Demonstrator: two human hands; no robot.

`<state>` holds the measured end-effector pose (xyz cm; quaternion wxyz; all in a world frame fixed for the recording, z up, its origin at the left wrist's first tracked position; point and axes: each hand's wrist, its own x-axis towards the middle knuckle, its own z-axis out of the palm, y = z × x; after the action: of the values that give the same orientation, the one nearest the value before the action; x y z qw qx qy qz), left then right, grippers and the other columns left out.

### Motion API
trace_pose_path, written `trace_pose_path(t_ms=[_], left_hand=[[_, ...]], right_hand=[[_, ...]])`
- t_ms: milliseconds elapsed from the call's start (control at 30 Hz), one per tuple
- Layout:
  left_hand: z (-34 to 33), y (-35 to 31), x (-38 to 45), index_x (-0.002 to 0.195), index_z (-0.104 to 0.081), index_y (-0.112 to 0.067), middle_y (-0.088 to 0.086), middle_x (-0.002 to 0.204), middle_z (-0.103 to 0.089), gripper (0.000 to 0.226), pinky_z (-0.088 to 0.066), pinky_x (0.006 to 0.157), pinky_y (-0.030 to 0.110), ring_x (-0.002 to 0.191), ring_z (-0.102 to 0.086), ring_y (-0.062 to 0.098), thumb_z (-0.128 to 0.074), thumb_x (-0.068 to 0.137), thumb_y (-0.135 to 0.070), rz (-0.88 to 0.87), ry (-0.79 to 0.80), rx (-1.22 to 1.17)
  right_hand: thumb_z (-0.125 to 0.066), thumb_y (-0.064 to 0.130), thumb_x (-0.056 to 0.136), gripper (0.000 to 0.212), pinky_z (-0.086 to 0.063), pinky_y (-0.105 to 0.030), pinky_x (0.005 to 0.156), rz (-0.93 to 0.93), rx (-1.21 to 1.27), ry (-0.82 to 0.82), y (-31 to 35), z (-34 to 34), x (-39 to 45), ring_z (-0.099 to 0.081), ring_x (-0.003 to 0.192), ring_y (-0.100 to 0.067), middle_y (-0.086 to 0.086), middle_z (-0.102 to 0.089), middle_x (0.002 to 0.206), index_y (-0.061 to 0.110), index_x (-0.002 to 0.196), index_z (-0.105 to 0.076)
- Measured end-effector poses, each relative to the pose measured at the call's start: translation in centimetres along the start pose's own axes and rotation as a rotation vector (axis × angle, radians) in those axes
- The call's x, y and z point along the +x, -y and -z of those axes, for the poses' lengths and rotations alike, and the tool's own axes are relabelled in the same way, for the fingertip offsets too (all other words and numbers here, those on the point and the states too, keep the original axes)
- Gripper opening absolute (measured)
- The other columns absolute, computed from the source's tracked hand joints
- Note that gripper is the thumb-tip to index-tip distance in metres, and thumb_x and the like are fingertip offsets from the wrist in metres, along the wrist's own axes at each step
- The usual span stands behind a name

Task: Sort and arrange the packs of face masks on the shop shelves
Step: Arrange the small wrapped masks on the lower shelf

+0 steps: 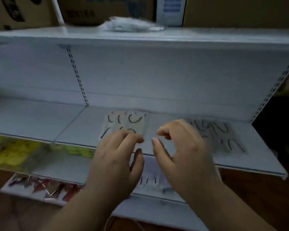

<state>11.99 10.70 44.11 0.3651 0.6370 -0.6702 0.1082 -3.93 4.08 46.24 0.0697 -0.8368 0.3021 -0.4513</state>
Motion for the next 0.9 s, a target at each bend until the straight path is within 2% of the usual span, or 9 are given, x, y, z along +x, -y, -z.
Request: trace_pose_path(t_ms=[100,200,267,367,467,567,700,900], left_hand=[[-2.7,0.3,-4.4,0.103,-0.066,-0.017,-0.001,0.099,-0.061,0.025,-0.044,0.074,0.034,0.088,-0.056,0.02,-0.051,0.086,-0.028,0.059,0.114,-0.017],[-6.4,1.9,-8.8,0.103,-0.066,-0.017,0.002,0.098,-0.062,0.026,-0.047,0.072,0.035,0.084,-0.059,0.025,-0.05,0.085,-0.027,0.138,0.242,-0.035],[-9.5,3.6,-11.6,0.106,-0.066,-0.018,0.002,0.101,-0.063,0.028,-0.05,0.072,0.036,0.084,-0.063,0.028,-0.05,0.085,-0.028,0.223,0.365,-0.057],[-13.7,4.7,-14.9,0.109,-0.065,-0.018,0.003,0.105,-0.062,0.026,-0.051,0.072,0.037,0.087,-0.064,0.031,-0.057,0.085,-0.023,0.293,0.515,-0.073],[-17.2,3.9,-16.3,0.109,-0.067,-0.016,0.007,0.106,-0.065,0.026,-0.053,0.071,0.04,0.087,-0.065,0.033,-0.068,0.084,-0.013,0.305,0.579,-0.088],[-20.4,2.5,-17.1,0.108,-0.069,-0.014,0.008,0.103,-0.067,0.03,-0.05,0.073,0.035,0.088,-0.065,0.032,-0.074,0.08,-0.006,0.317,0.619,-0.087],[-26.6,1.1,-18.2,0.108,-0.07,-0.016,0.006,0.103,-0.068,0.031,-0.039,0.073,0.029,0.088,-0.066,0.031,-0.074,0.079,-0.007,0.376,0.666,-0.057],[-36.5,-1.5,-20.6,0.119,-0.064,-0.021,0.004,0.116,-0.062,0.029,-0.048,0.081,0.037,0.1,-0.061,0.028,-0.063,0.091,-0.016,0.485,0.745,-0.159]], right_hand=[[-0.055,0.026,0.092,0.011,-0.036,-0.021,0.072,-0.087,0.006,0.095,-1.5,-0.4,-4.7,-0.048,0.08,-0.009,0.007,-0.052,0.087,0.017,0.091,-0.06],[-0.056,0.027,0.09,0.012,-0.032,-0.017,0.072,-0.229,-0.034,0.235,-4.0,-1.6,-9.7,-0.048,0.08,-0.008,0.007,-0.053,0.086,0.016,0.089,-0.061],[-0.06,0.026,0.089,0.009,-0.035,-0.019,0.072,-0.358,-0.06,0.318,-6.2,-2.7,-13.8,-0.05,0.081,-0.009,0.007,-0.054,0.086,0.017,0.089,-0.061],[-0.063,0.025,0.092,0.006,-0.043,-0.028,0.074,-0.53,-0.053,0.463,-8.5,-4.6,-18.9,-0.049,0.084,-0.01,0.009,-0.051,0.088,0.022,0.09,-0.058],[-0.063,0.026,0.092,0.007,-0.046,-0.029,0.076,-0.686,-0.034,0.531,-10.5,-6.3,-21.6,-0.05,0.087,-0.005,0.015,-0.05,0.091,0.027,0.093,-0.057],[-0.063,0.024,0.093,0.006,-0.046,-0.025,0.076,-0.673,-0.01,0.532,-13.2,-8.2,-22.9,-0.053,0.089,-0.007,0.011,-0.055,0.094,0.022,0.098,-0.061],[-0.061,0.026,0.094,0.015,-0.046,-0.024,0.078,-0.696,0.004,0.584,-19.5,-10.9,-25.2,-0.053,0.093,-0.007,0.008,-0.056,0.103,0.021,0.108,-0.062],[-0.059,0.027,0.096,0.035,-0.04,-0.024,0.089,-0.786,-0.035,0.767,-31.0,-13.8,-30.6,-0.055,0.113,-0.017,-0.001,-0.05,0.132,0.024,0.131,-0.057]])
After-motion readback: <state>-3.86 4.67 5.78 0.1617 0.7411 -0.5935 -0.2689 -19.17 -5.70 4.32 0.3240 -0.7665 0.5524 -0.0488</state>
